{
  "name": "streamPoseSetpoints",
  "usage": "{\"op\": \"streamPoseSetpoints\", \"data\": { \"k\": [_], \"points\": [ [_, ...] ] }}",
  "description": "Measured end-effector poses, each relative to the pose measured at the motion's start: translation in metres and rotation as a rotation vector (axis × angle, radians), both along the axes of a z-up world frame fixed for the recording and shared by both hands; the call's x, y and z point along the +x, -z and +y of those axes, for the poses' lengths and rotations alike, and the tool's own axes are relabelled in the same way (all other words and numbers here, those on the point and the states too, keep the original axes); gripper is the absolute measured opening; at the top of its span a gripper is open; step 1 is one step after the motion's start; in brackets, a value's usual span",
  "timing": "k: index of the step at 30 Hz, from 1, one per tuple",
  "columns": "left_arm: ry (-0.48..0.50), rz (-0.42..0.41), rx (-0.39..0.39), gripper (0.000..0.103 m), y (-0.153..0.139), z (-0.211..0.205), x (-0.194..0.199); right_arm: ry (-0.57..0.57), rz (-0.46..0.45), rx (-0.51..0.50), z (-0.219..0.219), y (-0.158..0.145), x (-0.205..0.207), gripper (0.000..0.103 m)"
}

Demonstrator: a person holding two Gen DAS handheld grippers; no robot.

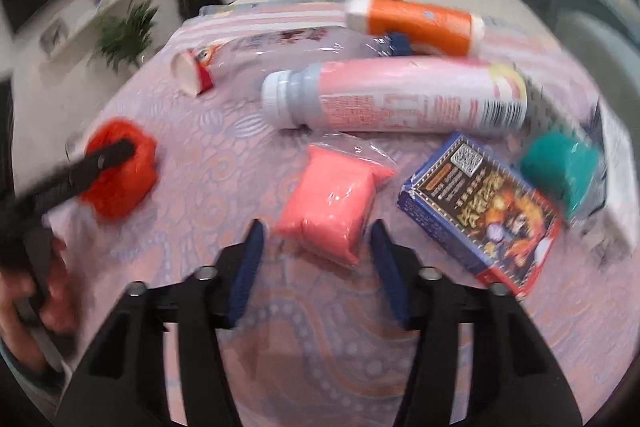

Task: Collect trash
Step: 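Move the right tool back over the table toward the pink clay bag, then grasp the red plastic bag with the left tool while the right tool grasps the pink clay bag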

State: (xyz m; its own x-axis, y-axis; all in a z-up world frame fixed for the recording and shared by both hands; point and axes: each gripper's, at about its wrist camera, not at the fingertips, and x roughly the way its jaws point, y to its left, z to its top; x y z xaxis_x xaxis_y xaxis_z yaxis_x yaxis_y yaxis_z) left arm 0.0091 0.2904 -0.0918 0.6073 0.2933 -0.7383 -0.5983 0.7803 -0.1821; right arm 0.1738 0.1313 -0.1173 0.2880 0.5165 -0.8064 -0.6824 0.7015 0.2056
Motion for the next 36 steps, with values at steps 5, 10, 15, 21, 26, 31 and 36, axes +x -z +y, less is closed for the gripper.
{"op": "streamPoseSetpoints", "data": {
  "k": [5, 10, 15, 21, 26, 31, 36],
  "points": [
    [-0.004, -0.005, -0.019, 0.082, 0.003, 0.002, -0.004, 0.056, 0.017, 0.002, 0.009, 0.000, 0.008, 0.063],
    [0.000, 0.016, 0.017, 0.075, 0.003, -0.003, 0.001, 0.104, -0.024, -0.054, 0.018, 0.001, 0.007, 0.042],
    [0.042, 0.013, 0.092, 0.035, -0.006, -0.020, 0.001, 0.098, -0.065, -0.075, 0.008, -0.001, 0.002, 0.034],
    [0.176, -0.111, 0.014, 0.028, -0.028, -0.045, -0.003, 0.117, -0.089, -0.011, -0.035, -0.026, -0.009, 0.034],
    [0.299, -0.215, -0.011, 0.028, -0.064, -0.089, 0.000, 0.201, -0.128, 0.047, -0.092, -0.056, -0.022, 0.033],
    [0.440, -0.279, -0.011, 0.028, -0.095, -0.154, 0.015, 0.304, -0.208, 0.055, -0.152, -0.084, -0.041, 0.033],
    [0.603, -0.319, -0.018, 0.028, -0.116, -0.227, 0.030, 0.404, -0.280, 0.025, -0.215, -0.102, -0.059, 0.033]
  ]
}}
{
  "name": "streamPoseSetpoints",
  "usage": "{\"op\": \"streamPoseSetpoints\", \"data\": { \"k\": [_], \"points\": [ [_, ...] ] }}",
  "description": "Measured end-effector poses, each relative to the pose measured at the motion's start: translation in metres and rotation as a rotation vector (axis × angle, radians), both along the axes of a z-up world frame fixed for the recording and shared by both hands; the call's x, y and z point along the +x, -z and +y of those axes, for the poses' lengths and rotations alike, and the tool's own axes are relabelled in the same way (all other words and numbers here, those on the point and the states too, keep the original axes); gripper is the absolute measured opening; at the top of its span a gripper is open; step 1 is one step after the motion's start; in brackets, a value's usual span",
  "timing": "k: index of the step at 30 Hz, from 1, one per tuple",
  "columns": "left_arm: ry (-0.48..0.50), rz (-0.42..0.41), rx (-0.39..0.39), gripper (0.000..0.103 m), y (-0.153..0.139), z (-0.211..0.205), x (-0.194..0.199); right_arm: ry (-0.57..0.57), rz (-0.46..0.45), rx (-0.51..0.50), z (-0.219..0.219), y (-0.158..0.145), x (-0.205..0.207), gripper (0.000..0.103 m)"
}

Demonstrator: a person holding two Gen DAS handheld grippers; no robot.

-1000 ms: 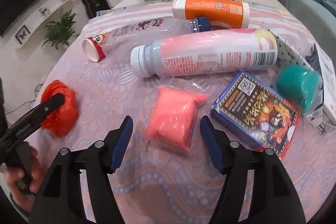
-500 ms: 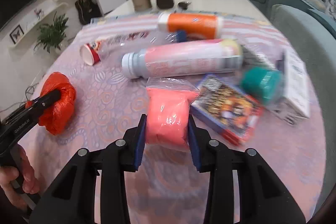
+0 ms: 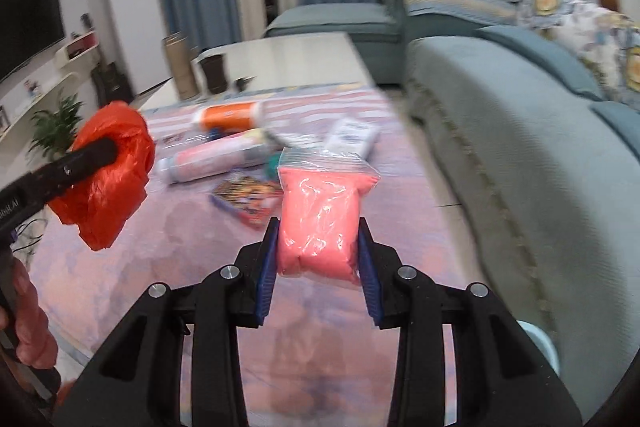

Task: Collect trash
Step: 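Grasp the red plastic bag with the left tool while the right tool grasps the pink clay bag, then drop the red bag and pink clay bag into the wastebasket with both tools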

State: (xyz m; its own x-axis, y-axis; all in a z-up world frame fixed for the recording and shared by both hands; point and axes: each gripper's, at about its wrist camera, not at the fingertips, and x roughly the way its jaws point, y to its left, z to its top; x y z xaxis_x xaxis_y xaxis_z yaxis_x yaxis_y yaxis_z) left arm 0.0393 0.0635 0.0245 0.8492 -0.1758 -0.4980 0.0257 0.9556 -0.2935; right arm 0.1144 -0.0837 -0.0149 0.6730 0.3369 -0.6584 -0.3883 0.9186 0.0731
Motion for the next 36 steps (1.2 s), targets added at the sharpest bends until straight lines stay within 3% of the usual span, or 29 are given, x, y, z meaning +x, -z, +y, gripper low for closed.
{"op": "streamPoseSetpoints", "data": {
  "k": [7, 12, 18, 23, 31, 36],
  "points": [
    [0.200, -0.016, 0.004, 0.028, -0.016, -0.089, 0.022, 0.152, -0.022, 0.016, -0.091, -0.012, -0.019, 0.033],
    [0.346, 0.014, 0.027, 0.028, -0.006, -0.151, 0.039, 0.266, 0.010, 0.005, -0.147, 0.001, -0.028, 0.033],
    [0.557, 0.102, 0.034, 0.028, 0.032, -0.223, 0.063, 0.390, 0.105, 0.008, -0.210, 0.041, -0.035, 0.033],
    [0.725, 0.206, 0.067, 0.028, 0.080, -0.275, 0.071, 0.462, 0.205, 0.042, -0.253, 0.081, -0.039, 0.034],
    [0.839, 0.358, 0.092, 0.030, 0.136, -0.319, 0.082, 0.531, 0.349, 0.062, -0.285, 0.135, -0.045, 0.036],
    [0.849, 0.400, 0.101, 0.041, 0.150, -0.322, 0.082, 0.542, 0.397, 0.069, -0.290, 0.149, -0.039, 0.036]
  ]
}}
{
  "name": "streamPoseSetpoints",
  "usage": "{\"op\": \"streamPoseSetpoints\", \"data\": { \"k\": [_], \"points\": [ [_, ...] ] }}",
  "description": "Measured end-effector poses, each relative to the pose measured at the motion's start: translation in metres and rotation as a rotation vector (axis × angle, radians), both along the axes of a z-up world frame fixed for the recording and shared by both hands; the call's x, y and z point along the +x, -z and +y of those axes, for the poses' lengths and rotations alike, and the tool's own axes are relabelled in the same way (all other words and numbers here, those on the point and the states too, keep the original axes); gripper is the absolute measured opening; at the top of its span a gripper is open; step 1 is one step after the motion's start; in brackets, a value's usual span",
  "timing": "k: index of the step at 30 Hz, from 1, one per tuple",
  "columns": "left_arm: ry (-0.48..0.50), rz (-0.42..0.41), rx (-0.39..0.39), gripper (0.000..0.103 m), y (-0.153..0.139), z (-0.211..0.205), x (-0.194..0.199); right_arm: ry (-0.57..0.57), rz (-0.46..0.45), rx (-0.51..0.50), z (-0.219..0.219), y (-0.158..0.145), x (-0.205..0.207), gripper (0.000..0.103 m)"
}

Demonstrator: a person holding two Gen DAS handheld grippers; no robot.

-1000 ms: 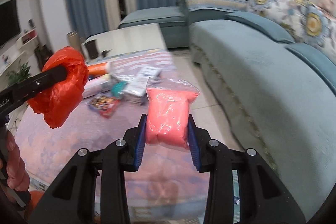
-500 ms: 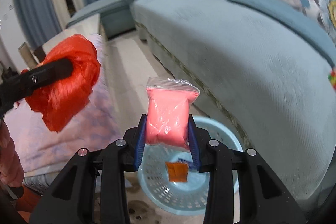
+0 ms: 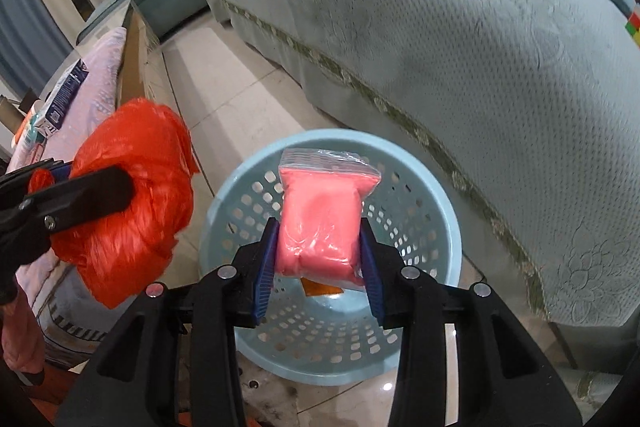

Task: Collect trash
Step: 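Drop the red bag and pink clay bag into the wastebasket with both tools, then grasp the red-white paper cup with the left tool while the right tool grasps the milk carton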

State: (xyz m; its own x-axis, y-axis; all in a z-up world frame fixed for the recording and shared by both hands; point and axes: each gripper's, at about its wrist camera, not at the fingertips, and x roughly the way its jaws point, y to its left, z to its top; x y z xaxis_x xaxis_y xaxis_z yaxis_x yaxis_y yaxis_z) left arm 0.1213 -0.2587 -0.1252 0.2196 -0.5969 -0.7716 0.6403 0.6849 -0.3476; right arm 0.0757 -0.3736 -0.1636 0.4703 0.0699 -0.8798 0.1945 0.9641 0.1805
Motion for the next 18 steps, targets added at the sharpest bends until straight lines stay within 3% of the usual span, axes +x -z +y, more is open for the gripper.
{"op": "streamPoseSetpoints", "data": {
  "k": [2, 6, 12, 18],
  "points": [
    [-0.002, -0.001, 0.002, 0.048, 0.001, 0.001, 0.000, 0.004, 0.007, 0.002, 0.002, 0.003, 0.001, 0.039],
    [-0.013, -0.001, -0.009, 0.052, -0.001, 0.007, 0.000, 0.008, 0.009, 0.002, 0.002, 0.003, 0.001, 0.043],
    [-0.040, -0.003, -0.036, 0.052, -0.013, 0.018, -0.001, 0.005, 0.001, 0.002, 0.000, -0.003, -0.005, 0.043],
    [-0.085, -0.055, -0.069, 0.052, -0.039, 0.045, -0.010, -0.041, -0.072, 0.001, 0.017, -0.030, -0.006, 0.043]
  ]
}}
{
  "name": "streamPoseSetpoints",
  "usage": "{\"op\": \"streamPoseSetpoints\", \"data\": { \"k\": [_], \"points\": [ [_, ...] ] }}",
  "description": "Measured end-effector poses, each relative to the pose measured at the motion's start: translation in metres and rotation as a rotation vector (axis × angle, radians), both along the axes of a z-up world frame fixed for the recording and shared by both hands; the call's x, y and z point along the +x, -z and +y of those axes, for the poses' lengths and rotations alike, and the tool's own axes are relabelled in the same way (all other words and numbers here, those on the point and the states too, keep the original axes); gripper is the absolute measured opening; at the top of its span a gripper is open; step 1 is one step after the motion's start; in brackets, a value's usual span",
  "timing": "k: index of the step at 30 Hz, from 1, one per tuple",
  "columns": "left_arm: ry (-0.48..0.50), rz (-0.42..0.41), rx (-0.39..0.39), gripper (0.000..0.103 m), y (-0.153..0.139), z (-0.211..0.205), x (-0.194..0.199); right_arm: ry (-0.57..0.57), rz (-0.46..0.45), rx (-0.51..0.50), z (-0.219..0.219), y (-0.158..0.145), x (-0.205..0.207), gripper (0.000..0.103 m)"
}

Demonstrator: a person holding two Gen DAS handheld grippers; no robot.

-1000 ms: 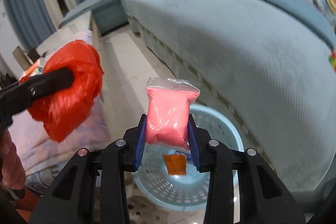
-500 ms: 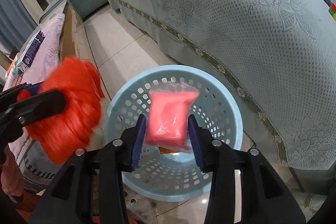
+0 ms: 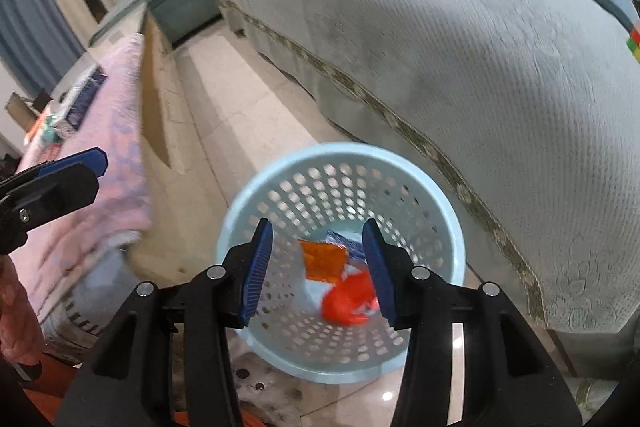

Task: Collect trash
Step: 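Grasp the red-white paper cup with the left tool while the right tool grasps the milk carton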

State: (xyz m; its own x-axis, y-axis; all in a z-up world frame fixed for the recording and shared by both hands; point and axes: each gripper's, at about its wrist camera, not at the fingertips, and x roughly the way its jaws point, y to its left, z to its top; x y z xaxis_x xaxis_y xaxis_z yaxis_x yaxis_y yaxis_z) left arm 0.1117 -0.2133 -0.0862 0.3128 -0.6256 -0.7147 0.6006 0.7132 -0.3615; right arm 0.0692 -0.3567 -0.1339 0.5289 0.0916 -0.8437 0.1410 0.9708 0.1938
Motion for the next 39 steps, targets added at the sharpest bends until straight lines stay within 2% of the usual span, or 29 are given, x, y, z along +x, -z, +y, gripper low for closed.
{"op": "streamPoseSetpoints", "data": {
  "k": [4, 8, 14, 18, 25, 31, 34, 36, 39],
  "points": [
    [-0.058, -0.054, -0.015, 0.052, -0.025, 0.032, -0.006, -0.066, -0.080, -0.007, 0.025, -0.028, 0.001, 0.043],
    [-0.159, -0.110, -0.036, 0.052, -0.053, 0.081, -0.008, -0.135, -0.156, -0.005, 0.057, -0.057, 0.011, 0.043],
    [-0.389, -0.191, -0.050, 0.056, -0.081, 0.183, -0.004, -0.244, -0.255, 0.011, 0.123, -0.097, 0.042, 0.043],
    [-0.535, -0.201, -0.059, 0.056, -0.086, 0.248, -0.003, -0.301, -0.300, 0.024, 0.175, -0.109, 0.065, 0.047],
    [-0.795, -0.187, -0.085, 0.056, -0.076, 0.365, -0.009, -0.334, -0.322, 0.012, 0.252, -0.105, 0.108, 0.047],
    [-0.959, -0.169, -0.065, 0.056, -0.062, 0.440, -0.017, -0.322, -0.272, 0.013, 0.298, -0.085, 0.150, 0.049],
    [-1.051, -0.165, -0.035, 0.064, -0.058, 0.476, -0.019, -0.335, -0.221, 0.003, 0.322, -0.074, 0.176, 0.051],
    [-1.126, -0.161, -0.023, 0.079, -0.054, 0.501, -0.022, -0.349, -0.200, -0.028, 0.335, -0.069, 0.189, 0.054],
    [-1.204, -0.150, -0.008, 0.083, -0.048, 0.532, -0.023, -0.328, -0.211, -0.066, 0.347, -0.066, 0.203, 0.062]
  ]
}}
